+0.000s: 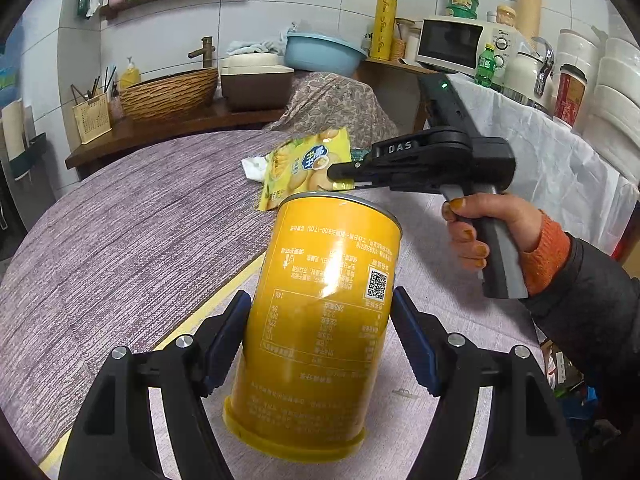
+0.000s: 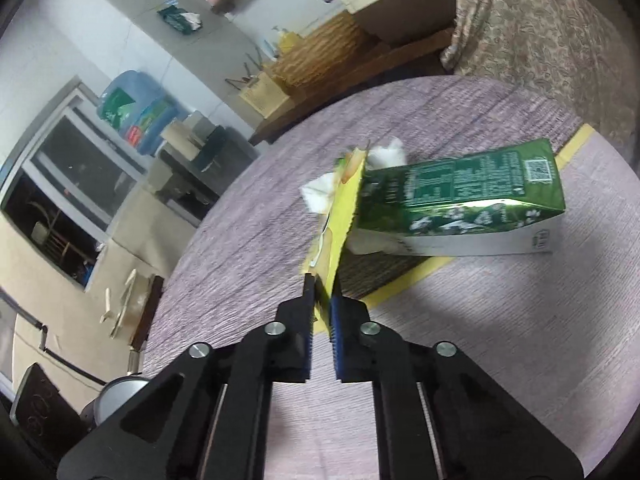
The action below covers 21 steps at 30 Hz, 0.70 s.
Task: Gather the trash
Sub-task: 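Grasp the yellow chip bag with the right tool while the left tool holds the can, then carry can and chip bag over the bin and open both tools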
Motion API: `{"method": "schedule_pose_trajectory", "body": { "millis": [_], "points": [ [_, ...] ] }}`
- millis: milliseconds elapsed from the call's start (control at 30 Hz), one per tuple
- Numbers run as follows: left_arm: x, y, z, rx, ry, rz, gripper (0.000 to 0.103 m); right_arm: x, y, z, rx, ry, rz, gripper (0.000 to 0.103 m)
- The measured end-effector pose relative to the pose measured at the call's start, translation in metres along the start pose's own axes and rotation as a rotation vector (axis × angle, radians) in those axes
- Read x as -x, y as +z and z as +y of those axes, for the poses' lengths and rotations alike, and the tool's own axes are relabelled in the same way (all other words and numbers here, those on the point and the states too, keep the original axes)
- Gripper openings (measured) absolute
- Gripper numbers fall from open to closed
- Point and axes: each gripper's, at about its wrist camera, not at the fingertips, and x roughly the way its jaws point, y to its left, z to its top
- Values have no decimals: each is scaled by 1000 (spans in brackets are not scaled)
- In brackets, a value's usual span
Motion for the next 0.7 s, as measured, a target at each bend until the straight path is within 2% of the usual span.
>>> {"method": "schedule_pose_trajectory", "body": {
  "millis": [267, 467, 600, 700],
  "points": [
    [5, 1, -6, 5, 1, -10, 70, 63, -22, 52, 195, 52, -76, 2],
    [9, 4, -25, -11, -20, -24, 70, 119, -46, 52, 211, 52, -136, 2],
    [8, 10, -48, -34, -57, -45, 70, 160, -67, 41, 210, 0, -206, 2],
    [-2, 17, -69, -55, -101, -49, 70, 193, -85, 27, 201, -77, -273, 2]
  ]
}}
